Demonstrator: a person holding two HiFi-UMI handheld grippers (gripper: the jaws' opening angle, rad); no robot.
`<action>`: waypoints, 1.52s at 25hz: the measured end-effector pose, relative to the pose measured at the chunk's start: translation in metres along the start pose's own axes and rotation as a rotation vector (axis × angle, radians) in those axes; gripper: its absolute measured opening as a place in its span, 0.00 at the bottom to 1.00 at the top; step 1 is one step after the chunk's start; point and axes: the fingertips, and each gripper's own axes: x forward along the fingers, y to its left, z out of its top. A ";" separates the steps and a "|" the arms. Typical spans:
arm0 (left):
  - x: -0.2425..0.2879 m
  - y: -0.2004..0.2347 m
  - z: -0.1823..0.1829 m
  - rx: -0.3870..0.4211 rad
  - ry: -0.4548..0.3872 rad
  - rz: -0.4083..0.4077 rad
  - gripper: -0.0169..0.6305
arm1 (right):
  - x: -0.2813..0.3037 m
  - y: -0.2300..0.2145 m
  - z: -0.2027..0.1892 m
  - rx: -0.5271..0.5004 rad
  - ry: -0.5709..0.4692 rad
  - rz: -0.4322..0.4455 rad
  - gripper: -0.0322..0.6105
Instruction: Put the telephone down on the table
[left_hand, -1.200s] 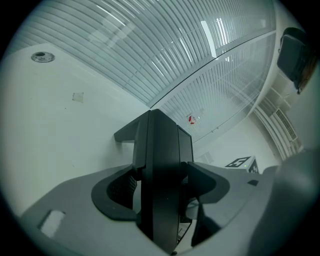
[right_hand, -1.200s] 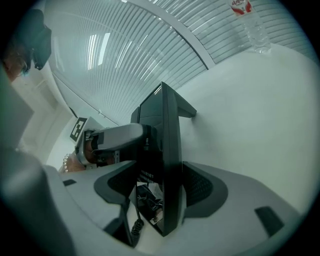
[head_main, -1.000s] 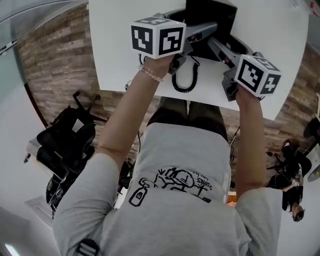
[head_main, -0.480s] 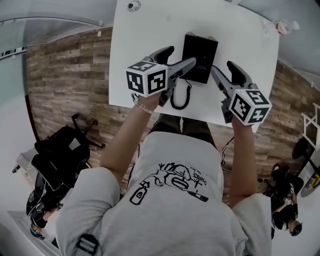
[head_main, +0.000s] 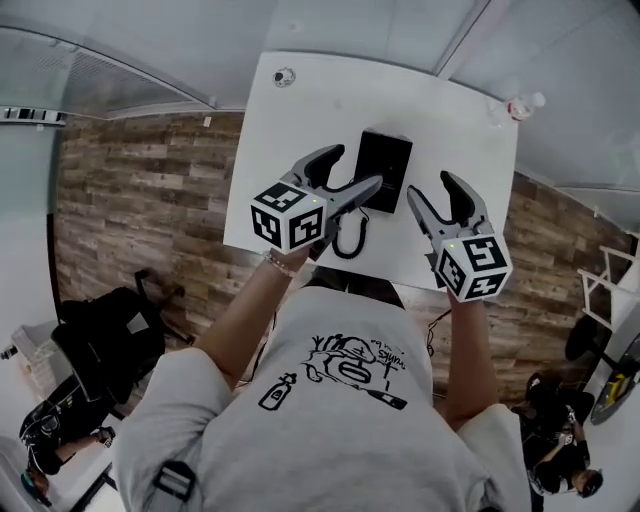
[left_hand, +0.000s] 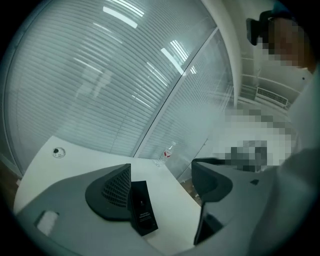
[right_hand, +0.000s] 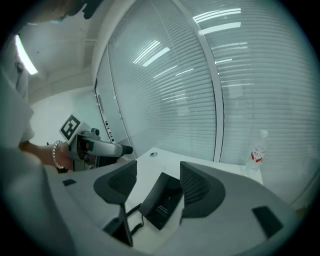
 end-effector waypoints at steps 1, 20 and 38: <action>-0.006 -0.006 0.007 0.026 -0.019 0.001 0.59 | -0.006 0.003 0.008 -0.024 -0.021 -0.012 0.44; -0.094 -0.074 0.103 0.301 -0.321 0.073 0.29 | -0.093 0.046 0.108 -0.238 -0.269 -0.175 0.28; -0.117 -0.117 0.135 0.385 -0.412 0.074 0.18 | -0.132 0.053 0.129 -0.196 -0.334 -0.198 0.19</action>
